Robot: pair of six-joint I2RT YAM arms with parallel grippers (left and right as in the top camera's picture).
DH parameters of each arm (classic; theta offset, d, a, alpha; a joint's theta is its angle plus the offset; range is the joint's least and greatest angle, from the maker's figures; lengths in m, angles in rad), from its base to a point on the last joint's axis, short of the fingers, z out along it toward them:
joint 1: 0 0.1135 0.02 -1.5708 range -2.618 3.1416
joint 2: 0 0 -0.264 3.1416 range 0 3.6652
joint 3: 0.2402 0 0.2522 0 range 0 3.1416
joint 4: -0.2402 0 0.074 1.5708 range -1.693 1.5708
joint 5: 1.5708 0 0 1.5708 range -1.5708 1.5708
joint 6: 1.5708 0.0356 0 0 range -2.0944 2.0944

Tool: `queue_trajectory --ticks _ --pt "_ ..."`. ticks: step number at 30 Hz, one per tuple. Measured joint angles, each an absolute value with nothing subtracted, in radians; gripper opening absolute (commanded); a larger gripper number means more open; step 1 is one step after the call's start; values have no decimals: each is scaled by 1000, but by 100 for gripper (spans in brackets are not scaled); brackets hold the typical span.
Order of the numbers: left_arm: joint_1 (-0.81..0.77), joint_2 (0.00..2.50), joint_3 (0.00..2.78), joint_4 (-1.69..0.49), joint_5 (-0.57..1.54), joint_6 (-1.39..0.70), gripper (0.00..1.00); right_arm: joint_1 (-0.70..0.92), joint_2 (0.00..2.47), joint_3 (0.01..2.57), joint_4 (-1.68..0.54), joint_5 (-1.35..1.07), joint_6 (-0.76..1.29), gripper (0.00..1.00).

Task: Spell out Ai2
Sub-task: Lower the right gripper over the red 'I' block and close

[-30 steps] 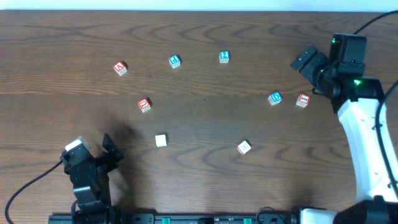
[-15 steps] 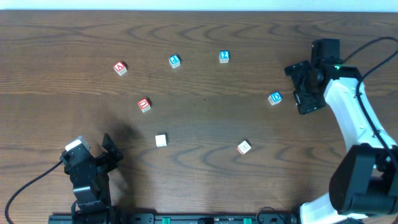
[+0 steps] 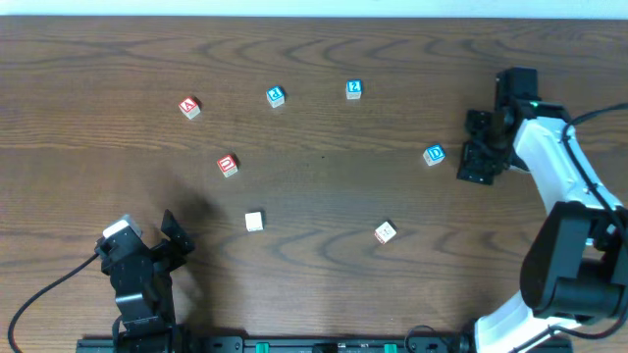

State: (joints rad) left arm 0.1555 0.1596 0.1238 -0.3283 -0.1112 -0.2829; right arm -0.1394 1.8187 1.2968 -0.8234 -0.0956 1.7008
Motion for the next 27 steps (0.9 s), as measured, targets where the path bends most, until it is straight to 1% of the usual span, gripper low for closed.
queue_trajectory --ticks 7,18,22,23,27 --pt "155 160 124 -328 -111 -283 95 -228 1819 1297 -825 -93 1689 89" --pt "155 160 124 -328 -111 -283 95 -236 1859 1319 -738 -52 1633 85" --pt "155 160 124 -328 -111 -283 95 -236 1963 1421 -813 -60 1609 87" --pt "155 160 124 -328 -111 -283 95 -236 1987 1448 -846 -60 1606 86" --pt "155 160 124 -328 -111 -283 95 -236 2025 1480 -858 -71 1596 84"
